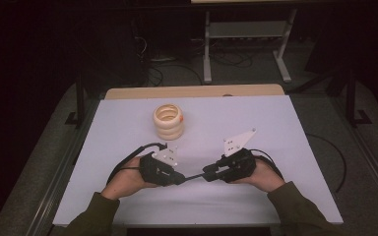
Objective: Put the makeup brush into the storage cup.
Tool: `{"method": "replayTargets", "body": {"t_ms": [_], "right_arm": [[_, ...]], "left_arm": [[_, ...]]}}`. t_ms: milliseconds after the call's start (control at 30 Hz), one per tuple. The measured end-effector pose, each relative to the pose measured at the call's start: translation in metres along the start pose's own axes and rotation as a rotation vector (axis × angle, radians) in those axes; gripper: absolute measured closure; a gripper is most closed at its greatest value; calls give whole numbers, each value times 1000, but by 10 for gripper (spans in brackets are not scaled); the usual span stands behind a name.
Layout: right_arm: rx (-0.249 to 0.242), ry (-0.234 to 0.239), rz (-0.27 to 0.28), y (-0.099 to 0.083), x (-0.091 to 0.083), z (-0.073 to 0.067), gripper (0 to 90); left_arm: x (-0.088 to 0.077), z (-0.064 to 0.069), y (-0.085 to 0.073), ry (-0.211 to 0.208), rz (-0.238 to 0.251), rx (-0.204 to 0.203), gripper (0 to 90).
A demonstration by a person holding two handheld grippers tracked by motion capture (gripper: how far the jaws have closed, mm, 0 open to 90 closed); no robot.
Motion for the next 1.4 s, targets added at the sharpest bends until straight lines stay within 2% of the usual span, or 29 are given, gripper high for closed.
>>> {"method": "replayTargets", "body": {"t_ms": [433,900,1167,1300,1400], "right_arm": [[-5,15,4,0,0,-2,813],[3,50,8,1,1,-3,847],[1,52,14,2,0,-3,848],[-1,49,18,2,-1,-3,848],[-4,41,33,4,-3,-3,848]], "left_arm": [[1,2,0,-4,-5,-1,835],[2,1,0,-3,-7,15,834],[2,1,0,-11,-3,27,831],[1,1,0,-16,8,26,818],[1,1,1,-19,22,29,772]]}}
Point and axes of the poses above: each handheld gripper's, and its own axes: x roughly forward along the jaws, y roughly out of its top, z roughly to its right, the point moved 8 cm from there along x, roughly forward along the jaws, and after that the axes turned 11 degrees about -x, right-handed, at the moved point
